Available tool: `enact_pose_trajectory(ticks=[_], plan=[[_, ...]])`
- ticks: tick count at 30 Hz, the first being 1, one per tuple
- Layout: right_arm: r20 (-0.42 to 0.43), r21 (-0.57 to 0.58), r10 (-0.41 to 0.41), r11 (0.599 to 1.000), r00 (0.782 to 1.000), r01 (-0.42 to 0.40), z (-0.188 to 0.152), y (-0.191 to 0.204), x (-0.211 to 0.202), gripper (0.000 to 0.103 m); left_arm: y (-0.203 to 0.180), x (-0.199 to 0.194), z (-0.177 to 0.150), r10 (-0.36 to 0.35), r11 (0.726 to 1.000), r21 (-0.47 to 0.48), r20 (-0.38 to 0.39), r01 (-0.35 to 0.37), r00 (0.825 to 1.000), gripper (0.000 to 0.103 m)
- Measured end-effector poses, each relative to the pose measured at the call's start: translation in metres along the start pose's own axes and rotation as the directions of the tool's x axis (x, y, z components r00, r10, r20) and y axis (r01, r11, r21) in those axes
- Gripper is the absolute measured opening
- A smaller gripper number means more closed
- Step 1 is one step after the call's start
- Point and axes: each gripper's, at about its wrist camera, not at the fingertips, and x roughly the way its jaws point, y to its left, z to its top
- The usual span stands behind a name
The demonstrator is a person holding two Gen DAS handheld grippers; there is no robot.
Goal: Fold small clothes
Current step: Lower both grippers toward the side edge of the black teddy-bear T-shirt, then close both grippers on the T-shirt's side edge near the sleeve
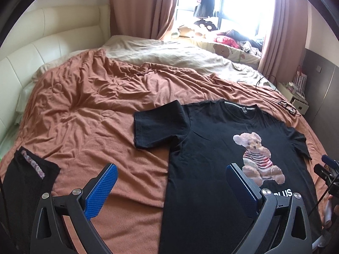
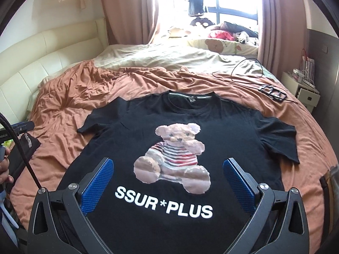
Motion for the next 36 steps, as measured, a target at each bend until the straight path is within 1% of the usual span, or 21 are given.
enact_pose_trajectory(ticks=[3, 4, 6, 7, 9, 11, 13, 15, 16, 17, 20, 22, 23, 24, 25, 27, 29, 30, 32, 34, 36], plan=[[-0.001, -0.011, 0.038, 0.999, 0.999, -0.038, 0.012, 0.007, 0.023, 0.101, 0.010, 0.021, 0.009, -0.011, 1.000, -0.016, -0.014, 0.011, 1.000, 0.102], [-0.005, -0.021, 0.057, 0.998, 0.998, -0.058, 0.015, 0.009, 0.031, 0.095, 0.014, 0.029, 0.012, -0.022, 1.000, -0.017, -0.022, 0.021, 1.000, 0.101], [-0.033, -0.034, 0.072, 0.997, 0.997, -0.073, 0.022, 0.013, 0.048, 0.087, 0.019, 0.043, 0.019, -0.018, 1.000, -0.019, -0.032, 0.017, 0.999, 0.099], [-0.045, -0.042, 0.078, 0.996, 0.996, -0.079, 0.027, 0.017, 0.060, 0.085, 0.020, 0.052, 0.022, -0.010, 1.000, -0.014, -0.039, 0.009, 0.999, 0.099], [-0.061, -0.051, 0.094, 0.994, 0.994, -0.098, 0.033, 0.020, 0.076, 0.083, 0.025, 0.068, 0.030, -0.011, 1.000, 0.000, -0.056, 0.011, 0.998, 0.098], [-0.080, -0.060, 0.118, 0.991, 0.990, -0.123, 0.041, 0.026, 0.096, 0.081, 0.031, 0.086, 0.036, -0.015, 1.000, -0.003, -0.075, 0.015, 0.997, 0.090], [-0.098, -0.058, 0.129, 0.989, 0.987, -0.135, 0.049, 0.031, 0.115, 0.081, 0.041, 0.107, 0.042, -0.025, 0.999, -0.027, -0.105, 0.022, 0.994, 0.087], [-0.117, -0.043, 0.164, 0.984, 0.979, -0.170, 0.055, 0.034, 0.132, 0.081, 0.053, 0.130, 0.046, -0.066, 0.996, -0.066, -0.148, 0.057, 0.987, 0.085], [-0.126, -0.028, 0.179, 0.983, 0.976, -0.184, 0.058, 0.034, 0.142, 0.079, 0.060, 0.141, 0.048, -0.069, 0.994, -0.090, -0.154, 0.056, 0.986, 0.078], [-0.137, -0.020, 0.188, 0.981, 0.973, -0.192, 0.062, 0.034, 0.152, 0.078, 0.066, 0.150, 0.049, -0.063, 0.993, -0.110, -0.159, 0.045, 0.985, 0.076], [-0.172, -0.007, 0.210, 0.977, 0.963, -0.214, 0.070, 0.038, 0.180, 0.069, 0.084, 0.178, 0.052, -0.065, 0.985, -0.171, -0.193, 0.031, 0.979, 0.076], [-0.191, -0.002, 0.210, 0.977, 0.959, -0.215, 0.075, 0.039, 0.199, 0.062, 0.092, 0.193, 0.057, -0.064, 0.981, -0.191, -0.204, 0.025, 0.977, 0.075], [-0.202, 0.006, 0.209, 0.977, 0.957, -0.212, 0.077, 0.039, 0.208, 0.061, 0.094, 0.199, 0.059, -0.063, 0.981, -0.192, -0.203, 0.023, 0.977, 0.075], [-0.210, 0.020, 0.212, 0.977, 0.954, -0.213, 0.079, 0.038, 0.216, 0.056, 0.095, 0.205, 0.060, -0.058, 0.981, -0.191, -0.206, 0.018, 0.977, 0.075], [-0.221, 0.042, 0.220, 0.975, 0.950, -0.216, 0.081, 0.037, 0.227, 0.049, 0.097, 0.211, 0.063, -0.050, 0.982, -0.188, -0.213, 0.009, 0.976, 0.075], [-0.240, 0.073, 0.231, 0.973, 0.943, -0.219, 0.083, 0.036, 0.246, 0.041, 0.100, 0.223, 0.065, -0.032, 0.982, -0.188, -0.220, -0.010, 0.975, 0.075], [-0.248, 0.078, 0.221, 0.975, 0.943, -0.208, 0.085, 0.040, 0.261, 0.038, 0.100, 0.235, 0.067, -0.015, 0.983, -0.179, -0.239, -0.029, 0.971, 0.074], [-0.250, 0.079, 0.213, 0.977, 0.944, -0.199, 0.086, 0.042, 0.267, 0.036, 0.101, 0.241, 0.067, -0.005, 0.985, -0.170, -0.253, -0.040, 0.967, 0.071], [-0.261, 0.105, 0.230, 0.972, 0.938, -0.209, 0.087, 0.046, 0.282, 0.032, 0.102, 0.254, 0.068, 0.010, 0.986, -0.155, -0.280, -0.056, 0.960, 0.056], [-0.271, 0.154, 0.264, 0.961, 0.926, -0.229, 0.087, 0.047, 0.294, 0.026, 0.107, 0.264, 0.066, -0.017, 0.983, -0.182, -0.293, -0.038, 0.956, 0.054], [-0.286, 0.200, 0.302, 0.947, 0.909, -0.252, 0.086, 0.050, 0.308, 0.021, 0.111, 0.273, 0.064, -0.039, 0.977, -0.210, -0.305, -0.028, 0.952, 0.048]])
